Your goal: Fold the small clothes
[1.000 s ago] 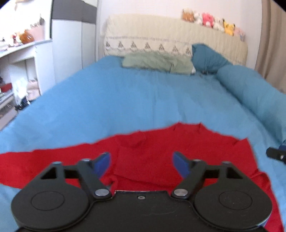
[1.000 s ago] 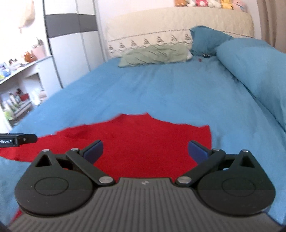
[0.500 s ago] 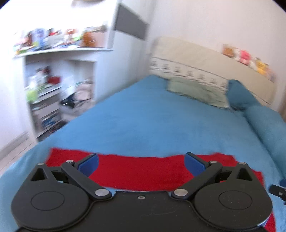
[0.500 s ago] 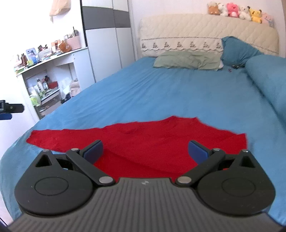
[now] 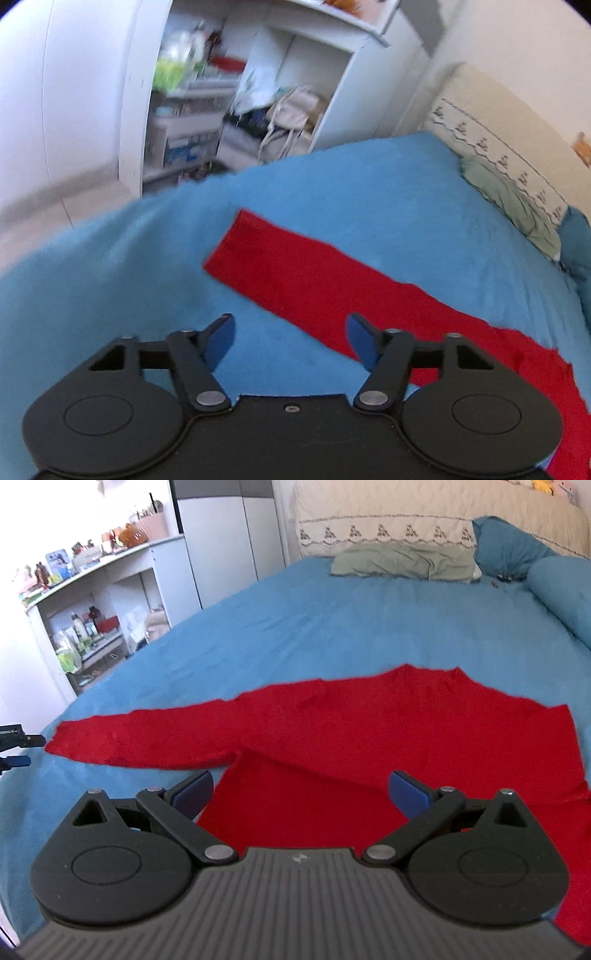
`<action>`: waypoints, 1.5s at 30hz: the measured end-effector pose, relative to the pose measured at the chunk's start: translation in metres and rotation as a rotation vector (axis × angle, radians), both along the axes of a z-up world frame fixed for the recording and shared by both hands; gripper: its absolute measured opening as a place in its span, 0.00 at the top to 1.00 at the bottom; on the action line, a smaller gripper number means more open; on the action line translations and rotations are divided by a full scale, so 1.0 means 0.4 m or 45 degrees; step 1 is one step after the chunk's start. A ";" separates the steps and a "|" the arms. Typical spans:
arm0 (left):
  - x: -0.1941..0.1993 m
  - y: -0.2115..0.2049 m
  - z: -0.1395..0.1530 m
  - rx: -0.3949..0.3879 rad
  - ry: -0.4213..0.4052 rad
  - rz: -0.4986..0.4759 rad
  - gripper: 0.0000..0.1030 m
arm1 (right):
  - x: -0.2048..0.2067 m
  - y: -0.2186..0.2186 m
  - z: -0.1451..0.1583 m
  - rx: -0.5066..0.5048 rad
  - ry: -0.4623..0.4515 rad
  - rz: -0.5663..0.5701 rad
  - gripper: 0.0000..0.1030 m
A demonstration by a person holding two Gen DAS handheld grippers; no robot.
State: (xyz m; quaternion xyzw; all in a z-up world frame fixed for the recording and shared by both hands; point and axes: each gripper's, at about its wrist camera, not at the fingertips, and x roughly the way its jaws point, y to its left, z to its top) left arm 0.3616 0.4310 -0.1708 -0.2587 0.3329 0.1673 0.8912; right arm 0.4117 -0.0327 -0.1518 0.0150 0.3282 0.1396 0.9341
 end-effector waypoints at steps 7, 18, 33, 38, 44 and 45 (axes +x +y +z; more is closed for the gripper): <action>0.068 0.025 -0.062 -0.025 -0.011 0.095 0.41 | 0.034 0.022 -0.060 -0.105 0.004 -0.012 0.00; 0.131 0.001 -0.059 0.125 0.024 0.141 0.94 | 0.066 -0.008 -0.101 -0.077 0.015 -0.050 0.00; 0.173 -0.419 0.328 0.293 -0.302 -0.257 0.94 | 0.021 -0.198 0.036 0.000 -0.077 -0.161 0.00; 0.199 -0.688 0.396 0.282 -0.364 -0.478 0.94 | -0.005 -0.295 0.079 0.017 -0.114 -0.216 0.00; 0.252 -1.022 0.310 0.281 -0.302 -0.731 0.94 | -0.029 -0.435 0.084 0.045 -0.122 -0.295 0.00; 0.264 -1.074 0.276 0.268 -0.269 -0.763 0.94 | -0.031 -0.458 0.078 0.044 -0.117 -0.306 0.00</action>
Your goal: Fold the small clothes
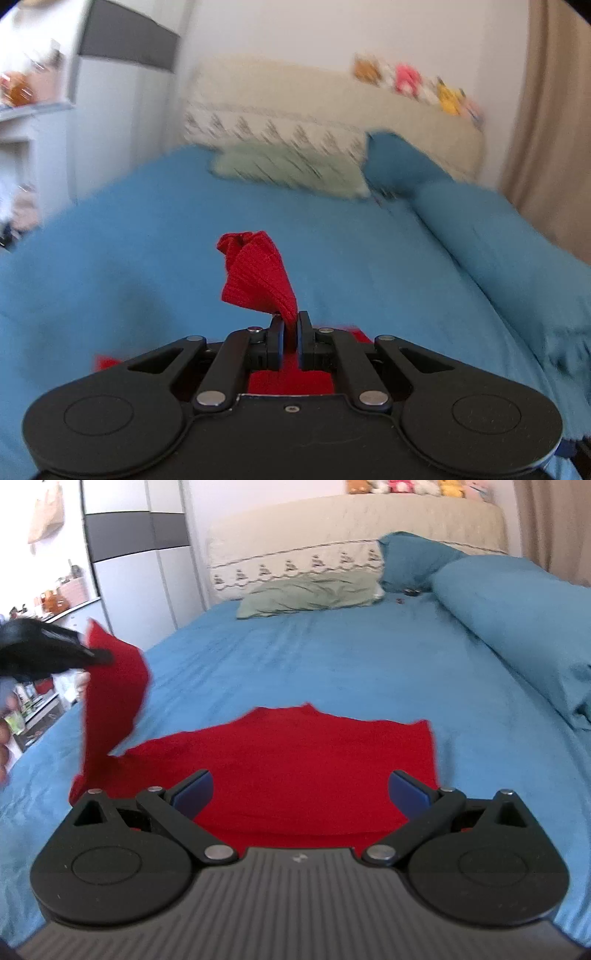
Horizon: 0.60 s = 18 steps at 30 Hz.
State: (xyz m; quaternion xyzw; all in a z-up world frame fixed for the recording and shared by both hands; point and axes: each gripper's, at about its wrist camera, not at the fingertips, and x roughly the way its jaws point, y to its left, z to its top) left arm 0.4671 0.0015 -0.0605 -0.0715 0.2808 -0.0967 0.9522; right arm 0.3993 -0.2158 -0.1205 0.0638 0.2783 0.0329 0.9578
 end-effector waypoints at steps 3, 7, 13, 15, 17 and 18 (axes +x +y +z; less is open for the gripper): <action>0.021 -0.117 -0.101 0.033 0.105 -0.055 0.94 | -0.002 -0.059 -0.026 -0.018 0.018 -0.025 0.00; 0.027 -0.232 -0.235 0.121 0.198 -0.125 0.94 | 0.002 -0.125 -0.084 -0.034 0.055 -0.052 0.00; 0.028 -0.267 -0.340 0.195 0.263 -0.153 0.93 | 0.008 -0.183 -0.164 -0.030 0.108 -0.088 0.00; 0.024 -0.269 -0.334 0.212 0.247 -0.170 0.65 | 0.010 -0.191 -0.175 -0.034 0.114 -0.089 0.00; 0.003 -0.267 -0.318 0.162 0.233 -0.202 0.31 | 0.012 -0.196 -0.173 -0.028 0.113 -0.096 0.00; -0.007 -0.258 -0.302 0.146 0.212 -0.210 0.28 | 0.010 -0.197 -0.169 -0.024 0.109 -0.097 0.00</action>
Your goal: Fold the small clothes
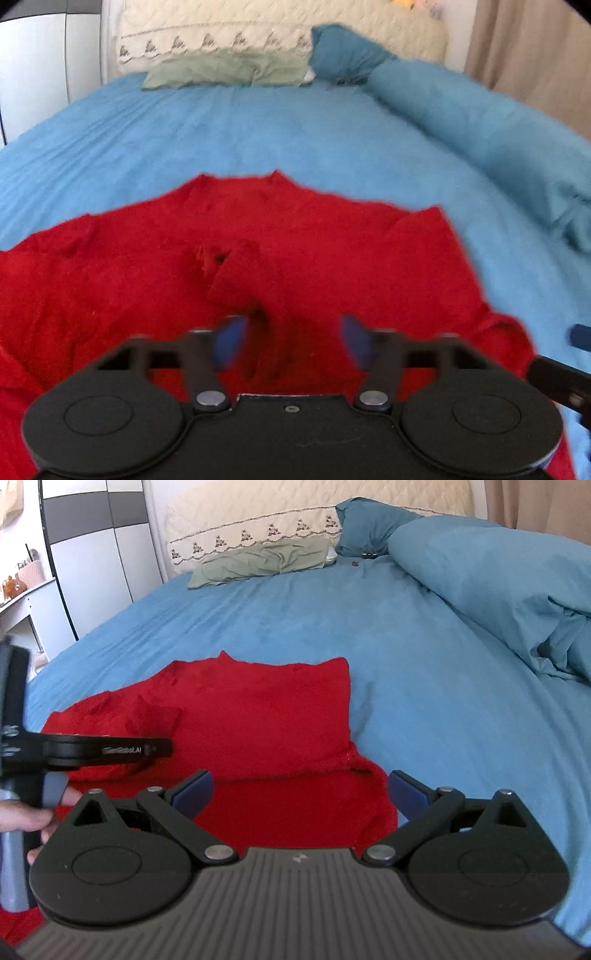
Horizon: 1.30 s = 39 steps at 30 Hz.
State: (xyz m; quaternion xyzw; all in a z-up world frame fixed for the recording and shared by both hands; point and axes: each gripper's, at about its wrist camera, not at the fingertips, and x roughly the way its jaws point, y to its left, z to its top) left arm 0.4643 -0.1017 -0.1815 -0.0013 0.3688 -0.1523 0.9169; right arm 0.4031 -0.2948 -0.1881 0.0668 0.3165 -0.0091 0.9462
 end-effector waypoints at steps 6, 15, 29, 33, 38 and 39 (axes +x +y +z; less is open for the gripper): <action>-0.106 0.147 0.085 -0.032 -0.044 0.060 0.10 | 0.013 0.044 0.067 -0.038 -0.037 0.075 0.00; -0.175 0.341 0.065 -0.065 -0.075 0.303 0.01 | 0.114 0.255 0.055 -0.232 0.031 0.286 0.00; -0.200 0.381 0.036 -0.122 -0.021 0.322 0.01 | 0.373 0.471 -0.054 -0.460 0.259 0.382 0.68; -0.209 0.386 0.041 -0.171 -0.020 0.309 0.01 | 0.358 0.375 -0.045 -0.199 0.241 0.200 0.66; -0.210 0.385 0.038 -0.169 -0.015 0.316 0.01 | 0.328 0.281 -0.073 0.052 0.250 0.094 0.56; -0.209 0.386 0.036 -0.174 -0.007 0.317 0.01 | 0.322 0.267 -0.080 0.099 0.246 0.073 0.41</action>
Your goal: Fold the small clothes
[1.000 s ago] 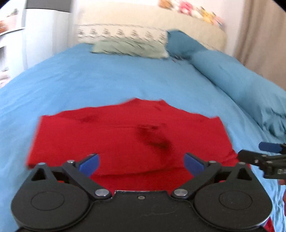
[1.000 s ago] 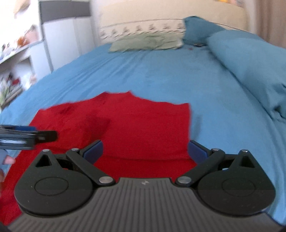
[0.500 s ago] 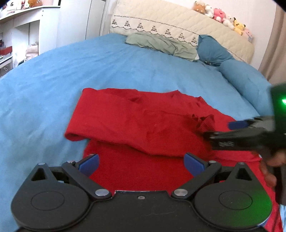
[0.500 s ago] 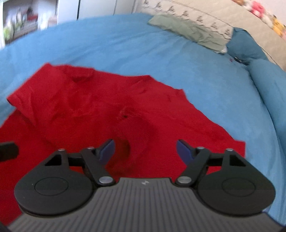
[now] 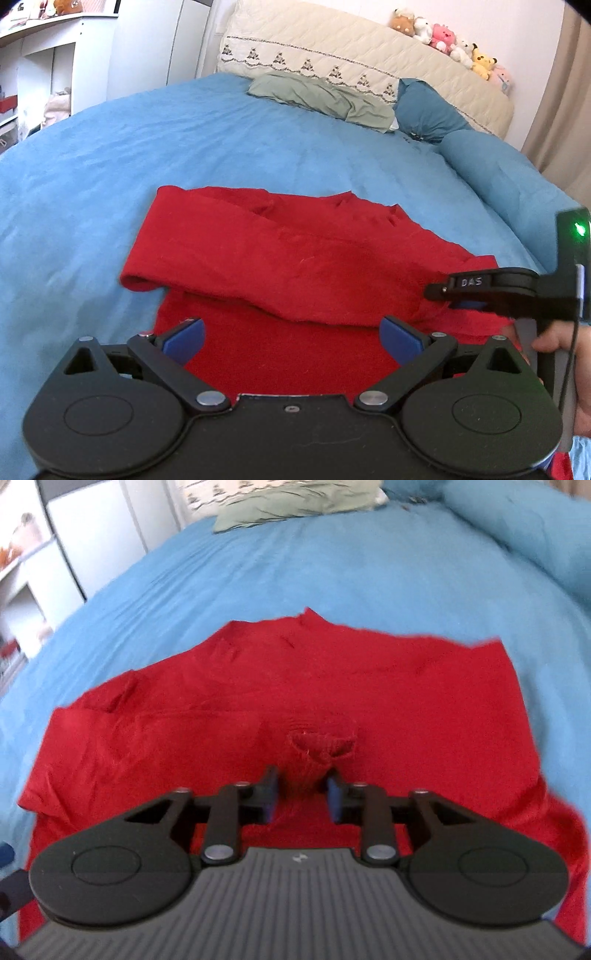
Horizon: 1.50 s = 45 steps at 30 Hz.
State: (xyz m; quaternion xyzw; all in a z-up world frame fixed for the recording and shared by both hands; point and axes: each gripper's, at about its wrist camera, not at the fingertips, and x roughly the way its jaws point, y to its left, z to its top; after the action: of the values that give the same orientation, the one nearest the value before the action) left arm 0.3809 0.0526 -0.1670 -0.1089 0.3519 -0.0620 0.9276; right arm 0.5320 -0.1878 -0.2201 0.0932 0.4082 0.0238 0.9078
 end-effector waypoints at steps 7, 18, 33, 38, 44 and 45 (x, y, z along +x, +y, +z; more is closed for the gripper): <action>0.012 -0.003 -0.011 0.005 0.029 0.012 0.01 | -0.019 -0.004 -0.006 0.108 -0.053 -0.034 0.26; 0.021 -0.005 -0.035 0.029 0.068 0.015 0.01 | 0.012 -0.001 -0.015 0.113 -0.032 -0.185 0.62; 0.023 -0.013 -0.053 0.066 0.098 0.011 0.01 | 0.012 -0.122 0.165 -0.099 -0.275 -0.128 0.78; 0.029 -0.017 -0.059 0.080 0.107 0.018 0.01 | 0.008 -0.203 0.114 -0.166 -0.225 -0.199 0.78; 0.033 -0.013 -0.066 0.086 0.117 0.024 0.01 | 0.002 -0.240 0.008 -0.169 -0.172 -0.198 0.71; 0.033 -0.013 -0.066 0.089 0.117 0.024 0.01 | -0.002 -0.241 0.000 -0.204 -0.173 -0.202 0.61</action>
State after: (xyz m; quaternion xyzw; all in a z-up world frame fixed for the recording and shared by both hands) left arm 0.3941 0.0475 -0.1936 -0.0826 0.3951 -0.0360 0.9142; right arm 0.5310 -0.2841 -0.2203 0.0506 0.3377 -0.0743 0.9369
